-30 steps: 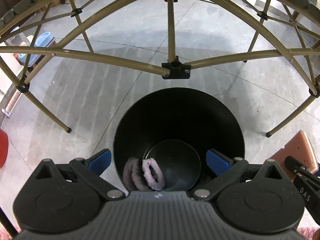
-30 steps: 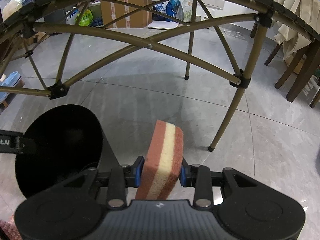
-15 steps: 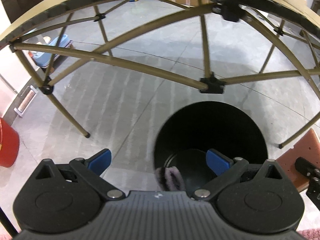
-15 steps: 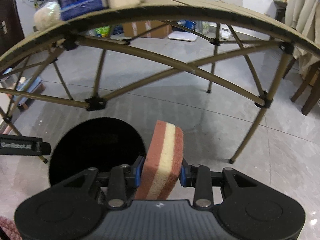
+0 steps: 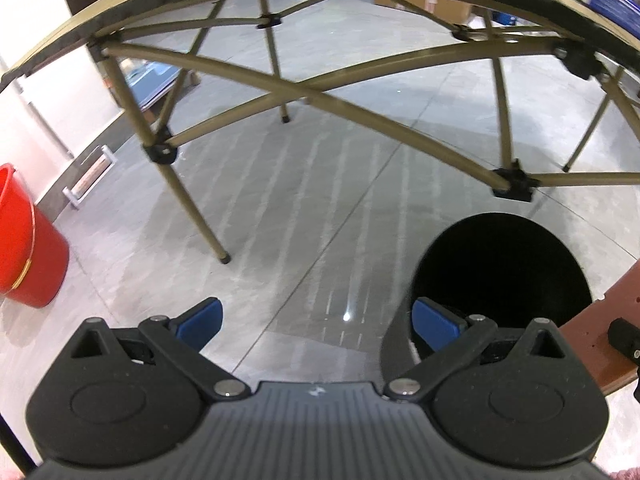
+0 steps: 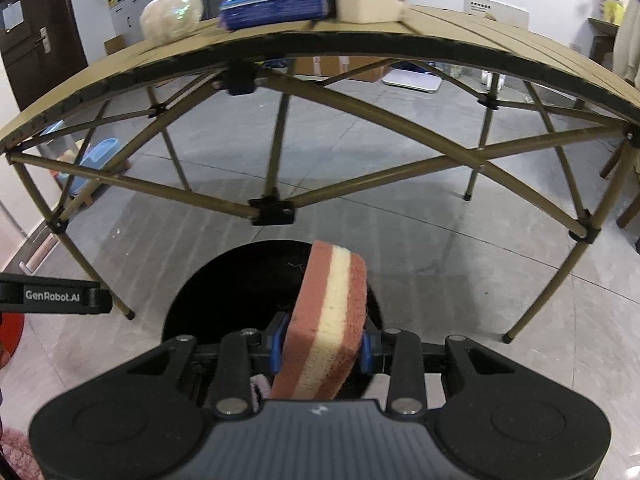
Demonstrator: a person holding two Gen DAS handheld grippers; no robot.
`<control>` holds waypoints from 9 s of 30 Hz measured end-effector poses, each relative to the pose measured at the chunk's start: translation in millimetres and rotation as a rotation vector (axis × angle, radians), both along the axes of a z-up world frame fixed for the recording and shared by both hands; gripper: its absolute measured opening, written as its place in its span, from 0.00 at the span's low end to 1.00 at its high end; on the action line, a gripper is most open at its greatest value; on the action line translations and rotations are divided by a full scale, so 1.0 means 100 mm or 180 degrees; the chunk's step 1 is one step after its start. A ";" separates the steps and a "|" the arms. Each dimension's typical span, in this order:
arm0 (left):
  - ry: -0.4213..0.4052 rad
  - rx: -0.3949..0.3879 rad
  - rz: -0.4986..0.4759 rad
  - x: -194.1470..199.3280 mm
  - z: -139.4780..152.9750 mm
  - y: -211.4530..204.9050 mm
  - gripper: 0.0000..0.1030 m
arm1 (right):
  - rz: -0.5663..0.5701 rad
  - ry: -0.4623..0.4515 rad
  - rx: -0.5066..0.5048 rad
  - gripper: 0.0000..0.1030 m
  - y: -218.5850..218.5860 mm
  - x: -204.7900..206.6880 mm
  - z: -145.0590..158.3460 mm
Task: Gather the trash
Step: 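Move the right tool over the bin and release the sponge inside, then raise both tools back toward the items on the table, then grasp the white foam wedge with the right tool, then grasp the yellow-and-white plush toy with the left tool, then carry the plush toy and foam wedge off the table toward the black bin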
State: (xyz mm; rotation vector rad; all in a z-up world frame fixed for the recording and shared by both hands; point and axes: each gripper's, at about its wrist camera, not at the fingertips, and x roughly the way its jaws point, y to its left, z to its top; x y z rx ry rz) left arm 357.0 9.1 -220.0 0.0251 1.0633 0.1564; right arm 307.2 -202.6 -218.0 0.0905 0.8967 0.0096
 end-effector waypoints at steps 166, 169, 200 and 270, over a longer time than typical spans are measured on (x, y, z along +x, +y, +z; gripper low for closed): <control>-0.1516 -0.0219 -0.0697 1.19 1.65 -2.33 1.00 | -0.0601 -0.1807 0.0508 0.29 -1.95 1.01 1.19; -0.1503 -0.0121 -0.0668 1.20 1.61 -2.38 1.00 | -0.0626 -0.1777 0.0540 0.29 -2.01 1.07 1.15; -0.1883 -0.0033 -0.0823 0.78 1.84 -2.21 0.60 | -0.0337 -0.1779 0.0581 0.29 -1.73 1.04 1.22; -0.0785 0.0169 -0.0576 -1.18 0.39 -0.34 0.60 | 0.0533 -0.0430 -0.0079 0.29 -0.19 -1.02 0.27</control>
